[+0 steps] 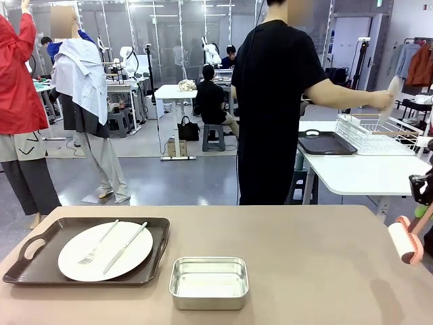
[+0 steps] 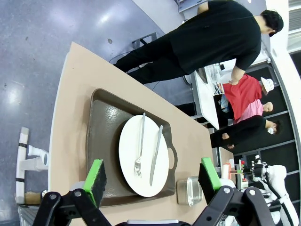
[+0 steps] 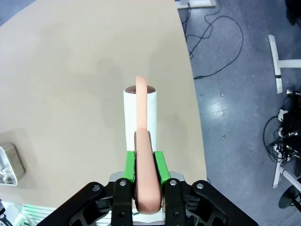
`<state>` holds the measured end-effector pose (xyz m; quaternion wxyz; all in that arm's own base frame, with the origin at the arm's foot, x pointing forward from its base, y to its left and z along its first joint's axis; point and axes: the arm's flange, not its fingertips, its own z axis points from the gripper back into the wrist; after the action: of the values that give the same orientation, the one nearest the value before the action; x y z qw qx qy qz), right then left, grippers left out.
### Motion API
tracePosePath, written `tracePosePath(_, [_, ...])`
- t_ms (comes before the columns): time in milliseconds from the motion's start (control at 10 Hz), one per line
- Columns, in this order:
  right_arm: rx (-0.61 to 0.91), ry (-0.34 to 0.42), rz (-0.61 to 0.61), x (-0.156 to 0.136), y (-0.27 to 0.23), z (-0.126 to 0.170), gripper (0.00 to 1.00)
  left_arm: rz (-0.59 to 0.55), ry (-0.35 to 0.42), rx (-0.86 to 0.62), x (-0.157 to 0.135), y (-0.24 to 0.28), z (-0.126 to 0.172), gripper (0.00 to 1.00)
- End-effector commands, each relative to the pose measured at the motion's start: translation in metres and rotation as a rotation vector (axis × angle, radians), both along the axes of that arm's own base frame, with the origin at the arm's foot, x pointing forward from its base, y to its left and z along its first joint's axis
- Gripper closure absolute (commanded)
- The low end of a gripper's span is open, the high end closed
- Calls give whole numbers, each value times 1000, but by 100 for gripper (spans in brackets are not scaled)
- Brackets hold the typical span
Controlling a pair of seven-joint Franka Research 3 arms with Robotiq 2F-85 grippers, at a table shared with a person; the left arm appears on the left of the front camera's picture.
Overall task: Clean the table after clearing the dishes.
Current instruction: When the left (or right) Handle tray is removed, use the left hand (or right hand) to clean the left (or right) side of the table with the Lint Roller.
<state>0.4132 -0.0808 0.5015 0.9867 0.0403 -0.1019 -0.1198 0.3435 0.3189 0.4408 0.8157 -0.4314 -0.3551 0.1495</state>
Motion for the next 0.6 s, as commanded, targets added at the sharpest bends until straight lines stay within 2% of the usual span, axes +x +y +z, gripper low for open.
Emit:
tracePosePath(0, [-9,4,-11,3,-5,0,79,-7,-10,-8,-2,2,2,0])
tracePosePath(500, [-9,4,-11,3,-5,0,79,-7,-10,-8,-2,2,2,0])
